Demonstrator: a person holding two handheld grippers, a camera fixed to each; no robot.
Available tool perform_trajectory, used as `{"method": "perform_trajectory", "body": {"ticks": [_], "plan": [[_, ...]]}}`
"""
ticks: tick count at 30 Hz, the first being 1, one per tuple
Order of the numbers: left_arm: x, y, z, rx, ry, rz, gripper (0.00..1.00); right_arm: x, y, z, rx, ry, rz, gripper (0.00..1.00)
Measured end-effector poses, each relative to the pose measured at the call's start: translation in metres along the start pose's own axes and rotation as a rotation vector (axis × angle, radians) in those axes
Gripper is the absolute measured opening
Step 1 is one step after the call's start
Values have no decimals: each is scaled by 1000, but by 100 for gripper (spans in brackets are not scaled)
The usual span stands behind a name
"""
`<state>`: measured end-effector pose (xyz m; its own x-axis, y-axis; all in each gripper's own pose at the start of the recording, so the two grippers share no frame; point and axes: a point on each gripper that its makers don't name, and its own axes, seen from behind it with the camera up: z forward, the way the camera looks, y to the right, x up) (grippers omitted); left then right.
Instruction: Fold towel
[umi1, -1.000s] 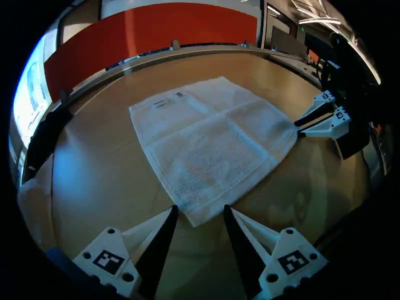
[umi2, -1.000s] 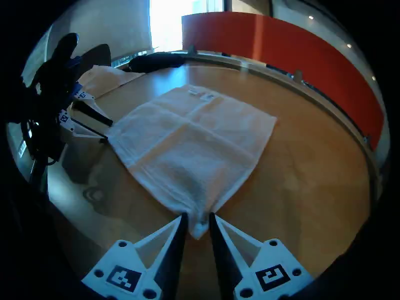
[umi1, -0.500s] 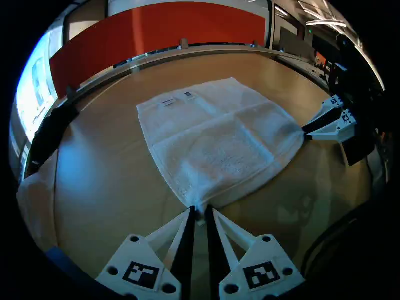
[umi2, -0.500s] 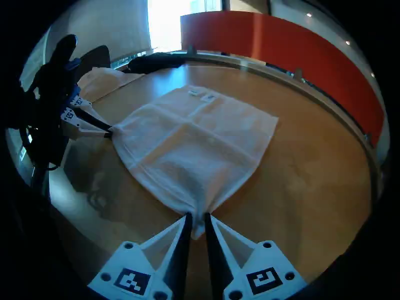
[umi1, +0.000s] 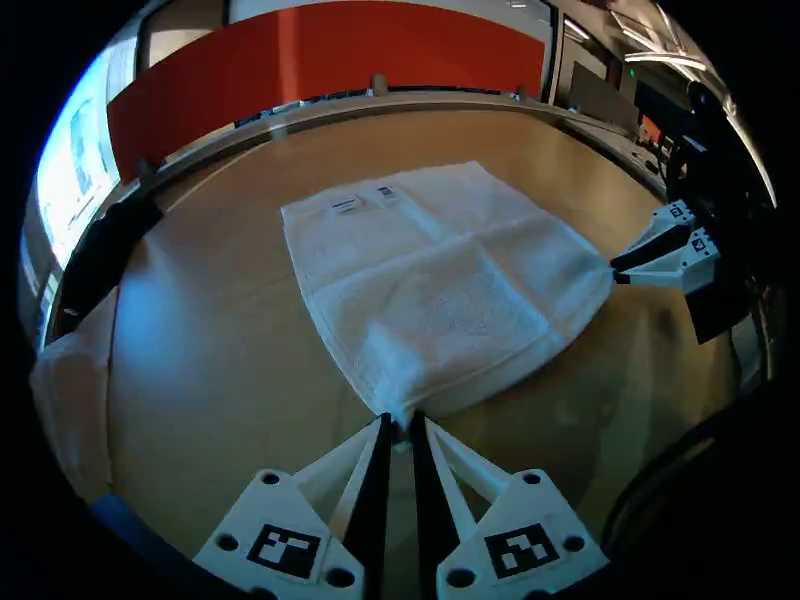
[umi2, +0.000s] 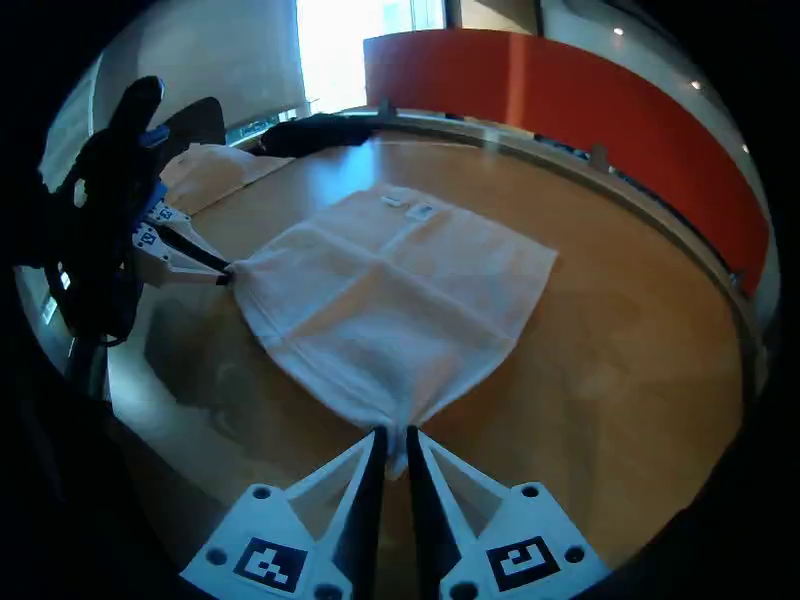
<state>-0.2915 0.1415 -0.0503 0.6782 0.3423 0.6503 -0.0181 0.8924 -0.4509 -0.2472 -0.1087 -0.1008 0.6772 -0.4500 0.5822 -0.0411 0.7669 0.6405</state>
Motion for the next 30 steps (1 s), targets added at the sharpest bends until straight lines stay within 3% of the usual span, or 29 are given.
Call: {"method": "perform_trajectory", "body": {"ticks": [14,30], "plan": [[29,-2,-23,0,34,-74,14,28,4,-21,2,34,-7,15],[49,11,-69,-25,15,-120,14,67,-6,-74,9,95,28,14]]}}
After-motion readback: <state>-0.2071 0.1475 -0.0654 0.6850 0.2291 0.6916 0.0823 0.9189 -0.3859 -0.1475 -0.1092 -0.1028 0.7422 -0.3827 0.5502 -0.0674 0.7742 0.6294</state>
